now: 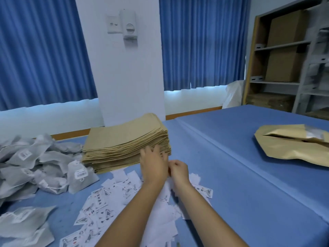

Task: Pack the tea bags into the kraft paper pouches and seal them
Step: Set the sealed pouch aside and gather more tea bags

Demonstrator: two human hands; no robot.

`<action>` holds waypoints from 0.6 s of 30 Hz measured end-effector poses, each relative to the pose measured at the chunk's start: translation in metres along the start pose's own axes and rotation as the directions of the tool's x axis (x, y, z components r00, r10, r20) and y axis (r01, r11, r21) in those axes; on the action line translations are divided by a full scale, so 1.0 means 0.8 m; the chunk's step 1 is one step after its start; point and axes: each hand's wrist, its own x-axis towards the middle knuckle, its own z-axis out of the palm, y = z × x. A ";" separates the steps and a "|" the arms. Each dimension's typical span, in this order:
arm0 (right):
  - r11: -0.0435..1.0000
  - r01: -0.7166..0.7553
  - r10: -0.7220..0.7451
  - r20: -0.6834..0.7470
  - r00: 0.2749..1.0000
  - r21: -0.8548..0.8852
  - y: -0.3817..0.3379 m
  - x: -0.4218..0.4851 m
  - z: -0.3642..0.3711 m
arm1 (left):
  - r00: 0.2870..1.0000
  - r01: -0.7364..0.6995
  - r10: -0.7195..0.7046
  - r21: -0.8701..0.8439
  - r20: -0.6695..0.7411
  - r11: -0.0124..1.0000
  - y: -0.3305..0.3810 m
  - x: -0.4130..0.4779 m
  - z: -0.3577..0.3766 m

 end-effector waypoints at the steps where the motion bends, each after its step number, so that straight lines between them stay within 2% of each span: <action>1: 1.000 -0.024 0.024 -0.008 1.000 0.007 0.010 -0.001 0.013 | 0.999 -0.034 0.040 0.167 -0.033 0.985 -0.023 0.012 -0.007; 3: 0.998 -0.055 0.055 -0.026 0.998 -0.012 0.031 -0.004 0.029 | 0.996 -0.084 0.092 0.360 -0.004 0.929 -0.067 0.041 -0.017; 5: 0.997 -0.041 0.040 -0.009 0.999 -0.073 0.045 0.002 0.034 | 0.994 -0.105 0.099 0.448 0.038 0.888 -0.111 0.068 -0.027; 7: 0.992 -0.036 0.041 0.036 0.999 -0.123 0.047 0.010 0.034 | 0.993 -0.103 0.054 0.514 0.108 0.851 -0.149 0.090 -0.035; 10: 0.985 -0.035 0.045 0.055 0.997 -0.166 0.049 0.021 0.029 | 0.957 -0.135 -0.045 0.579 0.286 0.804 -0.182 0.108 -0.035; 12: 0.982 -0.027 0.036 0.046 0.998 -0.187 0.051 0.024 0.028 | 0.937 -0.188 -0.028 0.569 0.349 0.801 -0.189 0.113 -0.024; 14: 0.973 0.002 0.008 0.039 0.999 -0.230 0.054 0.025 0.029 | 0.930 -0.204 -0.011 0.539 0.367 0.817 -0.186 0.116 -0.016; 16: 0.956 0.036 -0.026 0.036 0.999 -0.290 0.056 0.024 0.030 | 0.950 -0.197 0.025 0.534 0.312 0.822 -0.181 0.117 -0.012; 18: 0.932 0.068 -0.060 0.033 0.998 -0.357 0.056 0.023 0.031 | 0.961 -0.239 0.119 0.530 0.251 0.814 -0.178 0.118 -0.012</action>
